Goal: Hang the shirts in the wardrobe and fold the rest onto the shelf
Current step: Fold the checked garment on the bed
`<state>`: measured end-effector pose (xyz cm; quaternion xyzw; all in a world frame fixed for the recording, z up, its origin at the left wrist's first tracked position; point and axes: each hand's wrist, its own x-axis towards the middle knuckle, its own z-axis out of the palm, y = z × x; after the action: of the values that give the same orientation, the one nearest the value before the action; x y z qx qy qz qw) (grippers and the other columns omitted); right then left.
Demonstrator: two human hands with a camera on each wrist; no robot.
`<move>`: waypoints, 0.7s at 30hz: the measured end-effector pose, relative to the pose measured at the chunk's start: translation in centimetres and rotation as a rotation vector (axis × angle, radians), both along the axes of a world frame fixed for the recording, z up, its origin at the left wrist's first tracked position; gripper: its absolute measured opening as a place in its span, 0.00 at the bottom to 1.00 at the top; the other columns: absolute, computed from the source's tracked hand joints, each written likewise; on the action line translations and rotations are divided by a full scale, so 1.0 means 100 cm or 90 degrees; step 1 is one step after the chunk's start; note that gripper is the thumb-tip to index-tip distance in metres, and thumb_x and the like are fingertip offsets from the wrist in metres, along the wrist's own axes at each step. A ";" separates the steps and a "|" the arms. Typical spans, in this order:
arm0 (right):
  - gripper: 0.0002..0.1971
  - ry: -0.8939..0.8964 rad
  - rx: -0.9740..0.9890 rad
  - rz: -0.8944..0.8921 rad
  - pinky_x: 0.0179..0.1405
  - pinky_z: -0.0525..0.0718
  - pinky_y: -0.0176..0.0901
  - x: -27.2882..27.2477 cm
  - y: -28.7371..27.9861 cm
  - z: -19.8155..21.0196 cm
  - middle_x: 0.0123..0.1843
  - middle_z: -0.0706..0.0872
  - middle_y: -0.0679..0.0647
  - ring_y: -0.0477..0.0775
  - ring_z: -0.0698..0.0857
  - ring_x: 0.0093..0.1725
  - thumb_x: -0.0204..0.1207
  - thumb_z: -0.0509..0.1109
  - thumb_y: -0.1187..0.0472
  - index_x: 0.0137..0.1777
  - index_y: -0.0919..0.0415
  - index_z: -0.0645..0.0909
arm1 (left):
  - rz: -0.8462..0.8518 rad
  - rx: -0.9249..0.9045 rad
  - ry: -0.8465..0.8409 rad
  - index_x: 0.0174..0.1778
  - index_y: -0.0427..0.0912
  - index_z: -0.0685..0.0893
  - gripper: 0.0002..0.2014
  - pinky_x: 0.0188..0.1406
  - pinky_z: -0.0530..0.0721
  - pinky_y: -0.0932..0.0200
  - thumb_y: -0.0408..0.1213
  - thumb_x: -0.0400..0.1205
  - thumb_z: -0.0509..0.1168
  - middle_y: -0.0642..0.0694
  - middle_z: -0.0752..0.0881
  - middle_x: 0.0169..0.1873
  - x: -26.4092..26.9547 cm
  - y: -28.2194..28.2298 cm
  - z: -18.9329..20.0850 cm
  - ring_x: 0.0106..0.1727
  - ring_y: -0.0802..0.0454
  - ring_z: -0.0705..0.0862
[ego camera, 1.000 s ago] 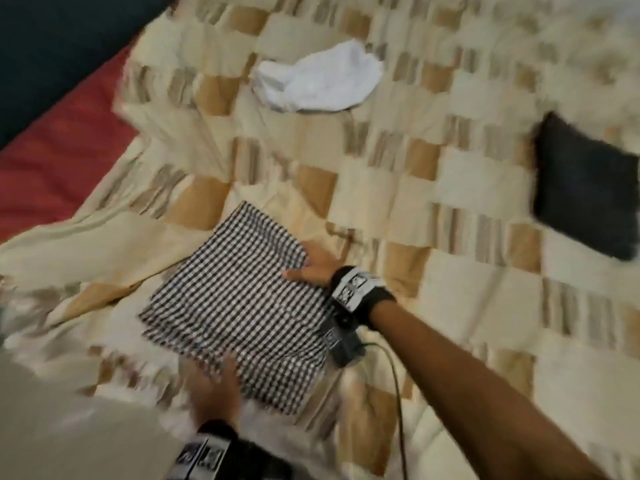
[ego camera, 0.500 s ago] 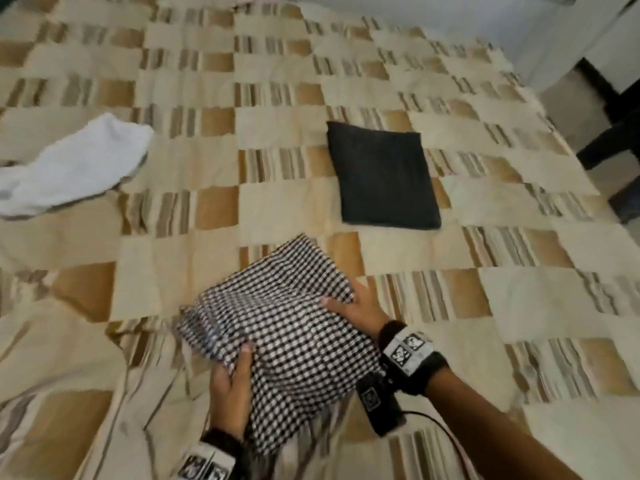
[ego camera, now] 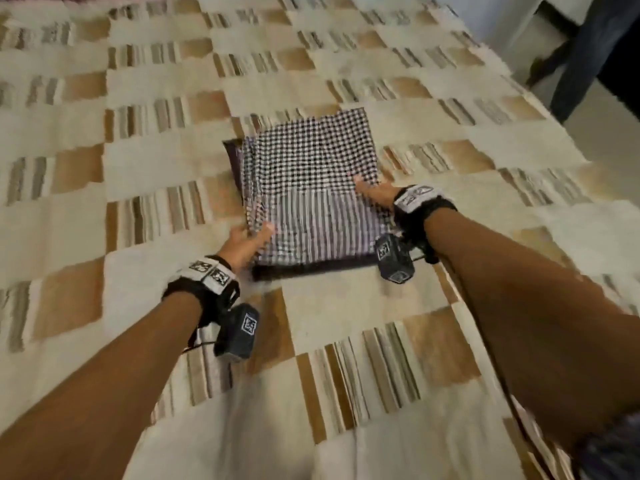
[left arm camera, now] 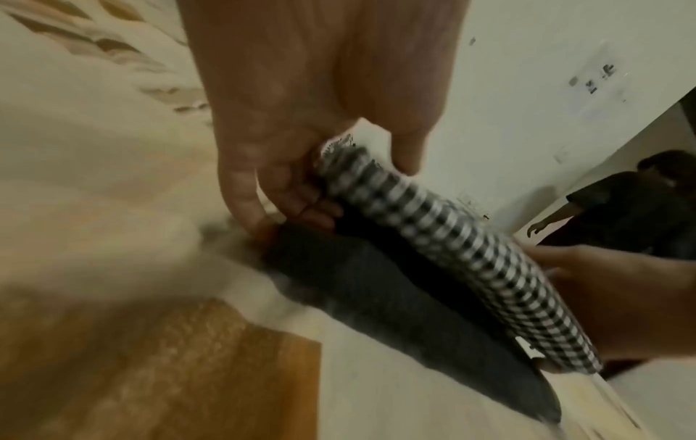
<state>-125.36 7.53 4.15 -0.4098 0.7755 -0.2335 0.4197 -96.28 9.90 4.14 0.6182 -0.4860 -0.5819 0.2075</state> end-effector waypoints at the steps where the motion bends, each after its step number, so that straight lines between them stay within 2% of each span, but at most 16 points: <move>1: 0.53 0.014 -0.018 0.000 0.75 0.67 0.55 -0.006 0.008 -0.027 0.80 0.67 0.56 0.60 0.69 0.77 0.63 0.65 0.23 0.82 0.55 0.57 | -0.008 -0.008 -0.037 0.76 0.38 0.64 0.32 0.66 0.73 0.51 0.49 0.81 0.65 0.40 0.75 0.71 -0.002 0.002 -0.016 0.70 0.41 0.75; 3: 0.52 0.051 -0.077 -0.024 0.70 0.75 0.56 -0.006 0.026 -0.055 0.74 0.75 0.52 0.56 0.77 0.70 0.56 0.68 0.22 0.77 0.49 0.66 | -0.002 -0.032 -0.102 0.76 0.36 0.63 0.34 0.68 0.71 0.54 0.52 0.80 0.65 0.40 0.73 0.72 -0.002 0.003 -0.032 0.71 0.41 0.74; 4: 0.48 0.063 -0.100 -0.040 0.68 0.77 0.54 -0.002 0.036 -0.054 0.71 0.78 0.50 0.54 0.79 0.67 0.57 0.68 0.23 0.74 0.48 0.68 | 0.000 -0.040 -0.115 0.76 0.36 0.64 0.35 0.68 0.73 0.56 0.53 0.80 0.65 0.41 0.74 0.72 -0.001 0.003 -0.033 0.70 0.43 0.76; 5: 0.42 0.059 -0.122 -0.049 0.66 0.77 0.51 -0.002 0.041 -0.055 0.69 0.79 0.50 0.54 0.80 0.65 0.62 0.69 0.27 0.73 0.48 0.69 | 0.000 -0.062 -0.117 0.76 0.35 0.65 0.35 0.63 0.76 0.61 0.52 0.79 0.66 0.43 0.75 0.70 -0.001 0.003 -0.037 0.67 0.49 0.79; 6: 0.36 0.059 -0.133 -0.057 0.64 0.76 0.46 0.009 0.050 -0.039 0.68 0.79 0.50 0.53 0.79 0.64 0.68 0.69 0.34 0.73 0.50 0.69 | -0.006 -0.083 -0.118 0.75 0.34 0.65 0.33 0.52 0.79 0.71 0.49 0.80 0.66 0.46 0.76 0.66 -0.001 0.006 -0.037 0.59 0.58 0.82; 7: 0.31 0.040 -0.143 -0.058 0.62 0.74 0.39 0.014 0.057 -0.027 0.68 0.79 0.52 0.53 0.78 0.64 0.74 0.69 0.42 0.74 0.52 0.69 | -0.013 -0.100 -0.121 0.74 0.33 0.65 0.30 0.37 0.78 0.79 0.45 0.81 0.66 0.48 0.75 0.62 -0.002 0.009 -0.039 0.52 0.63 0.83; 8: 0.27 0.046 -0.140 -0.060 0.59 0.71 0.33 0.011 0.062 -0.027 0.68 0.78 0.53 0.52 0.77 0.65 0.79 0.68 0.50 0.76 0.56 0.68 | -0.017 -0.107 -0.122 0.73 0.32 0.65 0.29 0.29 0.77 0.80 0.42 0.81 0.67 0.48 0.74 0.61 -0.003 0.014 -0.037 0.51 0.61 0.81; 9: 0.26 0.063 -0.142 -0.061 0.58 0.69 0.30 0.009 0.066 -0.024 0.68 0.78 0.53 0.52 0.77 0.65 0.81 0.66 0.55 0.77 0.58 0.67 | -0.020 -0.108 -0.120 0.72 0.33 0.65 0.29 0.26 0.79 0.76 0.41 0.80 0.67 0.48 0.74 0.62 -0.005 0.016 -0.039 0.54 0.55 0.81; 10: 0.26 0.080 -0.141 -0.064 0.59 0.70 0.31 0.009 0.068 -0.021 0.70 0.77 0.54 0.53 0.76 0.67 0.81 0.66 0.57 0.78 0.59 0.66 | -0.024 -0.101 -0.119 0.72 0.34 0.64 0.30 0.28 0.82 0.71 0.41 0.79 0.68 0.45 0.75 0.65 -0.006 0.019 -0.035 0.57 0.48 0.81; 12: 0.26 0.122 -0.114 -0.085 0.64 0.71 0.40 0.012 0.066 -0.019 0.74 0.76 0.57 0.59 0.75 0.71 0.81 0.65 0.58 0.78 0.60 0.65 | -0.038 -0.082 -0.124 0.72 0.35 0.62 0.32 0.44 0.87 0.54 0.44 0.78 0.69 0.39 0.75 0.68 -0.006 0.022 -0.030 0.62 0.40 0.81; 13: 0.27 0.166 -0.093 -0.087 0.66 0.71 0.44 0.019 0.064 -0.015 0.74 0.75 0.59 0.61 0.75 0.71 0.82 0.64 0.58 0.79 0.60 0.63 | -0.052 -0.070 -0.129 0.73 0.35 0.61 0.34 0.52 0.85 0.48 0.45 0.78 0.70 0.39 0.74 0.69 -0.006 0.020 -0.027 0.63 0.39 0.80; 16: 0.33 0.366 -0.054 -0.072 0.71 0.67 0.60 0.049 0.052 0.001 0.75 0.69 0.66 0.69 0.69 0.73 0.80 0.63 0.59 0.82 0.58 0.52 | -0.101 -0.068 -0.207 0.78 0.36 0.53 0.40 0.65 0.77 0.49 0.49 0.79 0.68 0.39 0.71 0.73 -0.003 0.020 -0.016 0.69 0.39 0.76; 18: 0.36 0.465 -0.086 0.012 0.76 0.56 0.66 0.077 0.054 0.006 0.81 0.57 0.69 0.71 0.57 0.80 0.82 0.59 0.47 0.84 0.54 0.45 | -0.106 -0.083 -0.245 0.80 0.36 0.49 0.42 0.68 0.71 0.50 0.50 0.80 0.66 0.38 0.70 0.75 0.001 0.025 -0.014 0.72 0.38 0.73; 20: 0.41 0.555 -0.082 0.105 0.75 0.45 0.74 0.098 0.065 -0.003 0.83 0.44 0.70 0.71 0.43 0.82 0.78 0.51 0.33 0.84 0.52 0.43 | -0.101 -0.078 -0.239 0.81 0.37 0.47 0.43 0.70 0.69 0.49 0.50 0.80 0.66 0.37 0.69 0.75 0.008 0.034 -0.018 0.73 0.38 0.72; 21: 0.43 0.577 -0.045 0.120 0.74 0.42 0.77 0.103 0.073 -0.010 0.83 0.39 0.69 0.70 0.39 0.82 0.76 0.47 0.28 0.84 0.51 0.42 | -0.101 -0.076 -0.239 0.81 0.38 0.47 0.43 0.71 0.69 0.48 0.49 0.80 0.66 0.37 0.69 0.75 0.013 0.040 -0.020 0.73 0.38 0.71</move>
<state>-115.07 14.79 3.14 -0.5532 0.8317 -0.0183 0.0433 -95.02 13.88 2.10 0.6619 -0.5969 -0.4414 0.1033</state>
